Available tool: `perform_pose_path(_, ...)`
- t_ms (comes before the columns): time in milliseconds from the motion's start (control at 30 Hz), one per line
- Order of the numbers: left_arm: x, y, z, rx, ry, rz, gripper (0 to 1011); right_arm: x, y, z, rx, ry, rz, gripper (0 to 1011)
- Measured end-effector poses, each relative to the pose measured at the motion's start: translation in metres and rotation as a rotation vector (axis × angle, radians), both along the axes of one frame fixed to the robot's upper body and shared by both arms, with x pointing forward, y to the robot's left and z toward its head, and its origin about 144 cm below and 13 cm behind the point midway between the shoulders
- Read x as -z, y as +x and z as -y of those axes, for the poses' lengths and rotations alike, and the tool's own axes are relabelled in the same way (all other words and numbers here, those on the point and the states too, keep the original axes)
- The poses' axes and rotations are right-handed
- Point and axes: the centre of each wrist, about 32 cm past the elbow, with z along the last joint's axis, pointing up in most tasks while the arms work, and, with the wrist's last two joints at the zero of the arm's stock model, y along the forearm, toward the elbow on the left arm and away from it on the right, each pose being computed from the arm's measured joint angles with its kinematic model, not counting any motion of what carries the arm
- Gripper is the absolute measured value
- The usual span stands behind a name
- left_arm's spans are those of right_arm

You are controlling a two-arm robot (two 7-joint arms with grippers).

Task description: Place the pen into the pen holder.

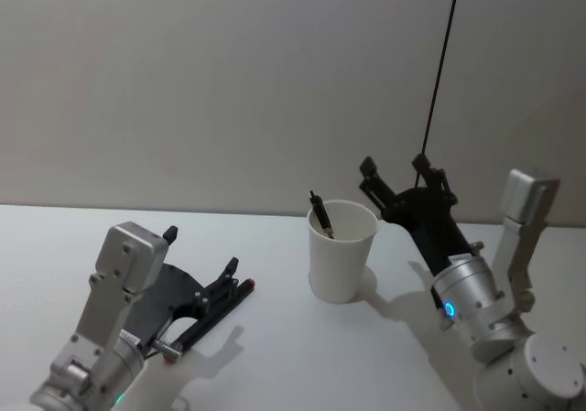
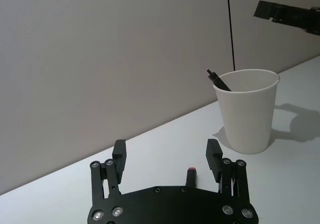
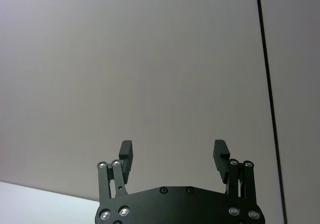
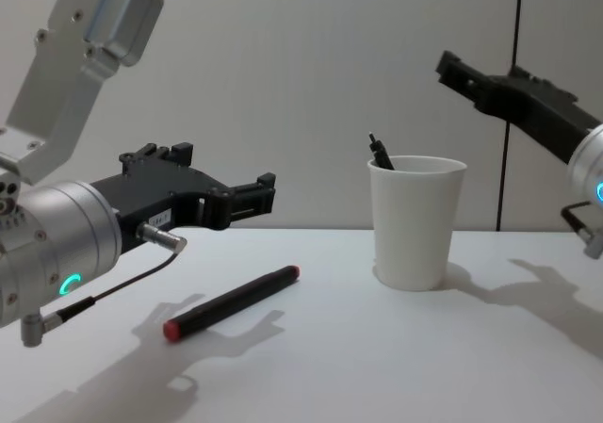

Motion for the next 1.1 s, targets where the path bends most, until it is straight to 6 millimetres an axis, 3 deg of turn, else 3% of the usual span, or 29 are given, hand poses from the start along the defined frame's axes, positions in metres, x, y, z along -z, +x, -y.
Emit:
perform_pose_path(433, 0.0, 0.0, 0.0, 0.0, 0.0, 0.0, 1003, 0.002, -0.011, 0.005, 0.012, -0.024, -0.021, 1001)
perform_pose_path(1100, 0.0, 0.0, 0.0, 0.0, 0.0, 0.0, 1003, 0.005, -0.068, 0.023, 0.061, -0.155, -0.124, 1001)
